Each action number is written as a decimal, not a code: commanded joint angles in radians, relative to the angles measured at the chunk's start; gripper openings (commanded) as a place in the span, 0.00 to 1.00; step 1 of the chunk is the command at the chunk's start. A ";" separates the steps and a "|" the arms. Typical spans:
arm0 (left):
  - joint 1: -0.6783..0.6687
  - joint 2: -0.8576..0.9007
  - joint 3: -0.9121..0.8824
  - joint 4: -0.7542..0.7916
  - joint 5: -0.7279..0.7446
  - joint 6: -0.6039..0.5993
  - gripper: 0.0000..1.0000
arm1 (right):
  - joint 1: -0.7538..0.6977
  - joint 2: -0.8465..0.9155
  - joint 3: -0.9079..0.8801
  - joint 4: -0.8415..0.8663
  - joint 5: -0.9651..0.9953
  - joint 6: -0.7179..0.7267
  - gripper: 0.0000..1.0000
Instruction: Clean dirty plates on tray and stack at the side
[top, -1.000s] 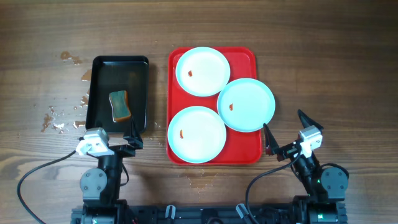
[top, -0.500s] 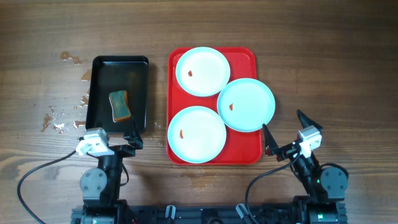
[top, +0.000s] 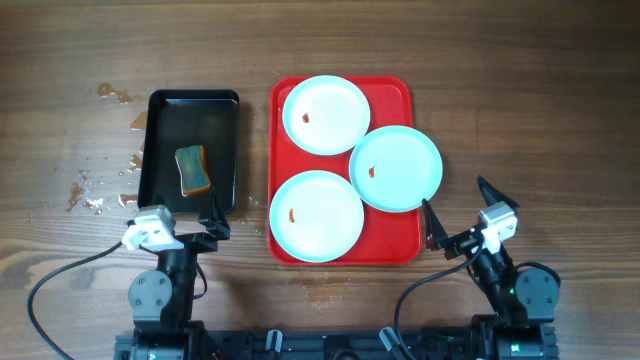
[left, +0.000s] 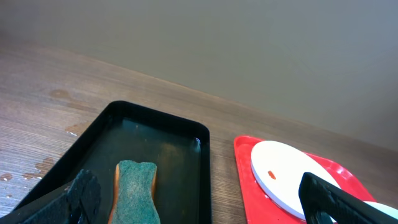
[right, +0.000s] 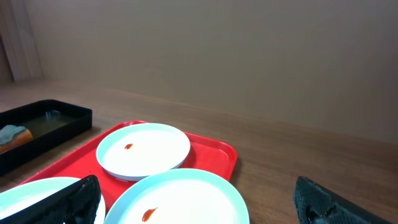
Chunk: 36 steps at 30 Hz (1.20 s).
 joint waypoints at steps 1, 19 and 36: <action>-0.005 -0.007 -0.008 0.006 -0.013 -0.009 1.00 | 0.005 0.005 -0.001 0.003 0.010 -0.002 1.00; -0.005 -0.005 0.053 0.142 0.401 -0.147 1.00 | 0.005 0.008 0.085 0.031 -0.214 0.290 1.00; -0.005 1.036 1.129 -0.837 0.525 -0.143 1.00 | 0.005 0.907 1.061 -0.775 -0.299 0.473 1.00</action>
